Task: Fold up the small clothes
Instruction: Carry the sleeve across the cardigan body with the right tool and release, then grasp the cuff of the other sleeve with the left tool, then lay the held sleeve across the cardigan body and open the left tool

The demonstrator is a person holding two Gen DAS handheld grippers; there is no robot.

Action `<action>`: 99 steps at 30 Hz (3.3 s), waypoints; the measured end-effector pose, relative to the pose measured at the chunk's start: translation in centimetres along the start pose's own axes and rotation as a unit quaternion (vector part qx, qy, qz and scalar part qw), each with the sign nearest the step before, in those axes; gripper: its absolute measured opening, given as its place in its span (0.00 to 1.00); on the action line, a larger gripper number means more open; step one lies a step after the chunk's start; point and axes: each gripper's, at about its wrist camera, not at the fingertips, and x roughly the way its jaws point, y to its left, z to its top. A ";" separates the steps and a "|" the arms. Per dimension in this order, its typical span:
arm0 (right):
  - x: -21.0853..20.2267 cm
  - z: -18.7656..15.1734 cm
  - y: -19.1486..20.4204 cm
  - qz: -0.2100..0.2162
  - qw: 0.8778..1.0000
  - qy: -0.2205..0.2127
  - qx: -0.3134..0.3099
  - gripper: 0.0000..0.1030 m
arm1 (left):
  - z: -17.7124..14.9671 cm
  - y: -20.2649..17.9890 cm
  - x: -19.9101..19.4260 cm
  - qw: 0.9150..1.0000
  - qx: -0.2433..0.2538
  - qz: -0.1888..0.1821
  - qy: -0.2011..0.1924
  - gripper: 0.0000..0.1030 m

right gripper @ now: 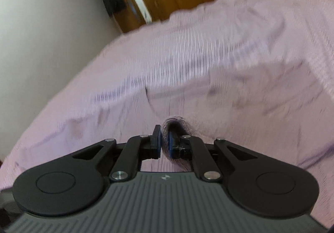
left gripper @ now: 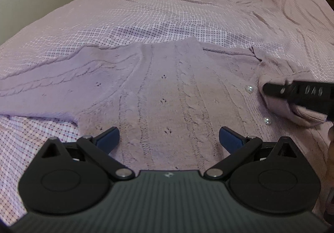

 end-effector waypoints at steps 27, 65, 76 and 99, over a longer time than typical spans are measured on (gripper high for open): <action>-9.2 4.6 -15.6 -0.131 0.988 -0.050 0.071 0.70 | 0.4 -18.5 -0.4 0.976 0.170 -0.124 -0.053 0.90; -4.4 4.3 -16.1 -0.137 0.989 0.037 0.045 0.70 | 6.8 -11.1 0.0 0.991 0.072 -0.035 -0.111 0.15; -4.0 4.1 -15.9 -0.144 0.988 0.040 0.035 0.70 | 4.6 -1.5 2.1 0.996 -0.030 0.066 -0.048 0.15; -4.6 4.3 -16.2 -0.143 0.989 0.030 0.034 0.73 | 2.7 1.4 0.9 0.996 -0.051 0.077 0.014 0.61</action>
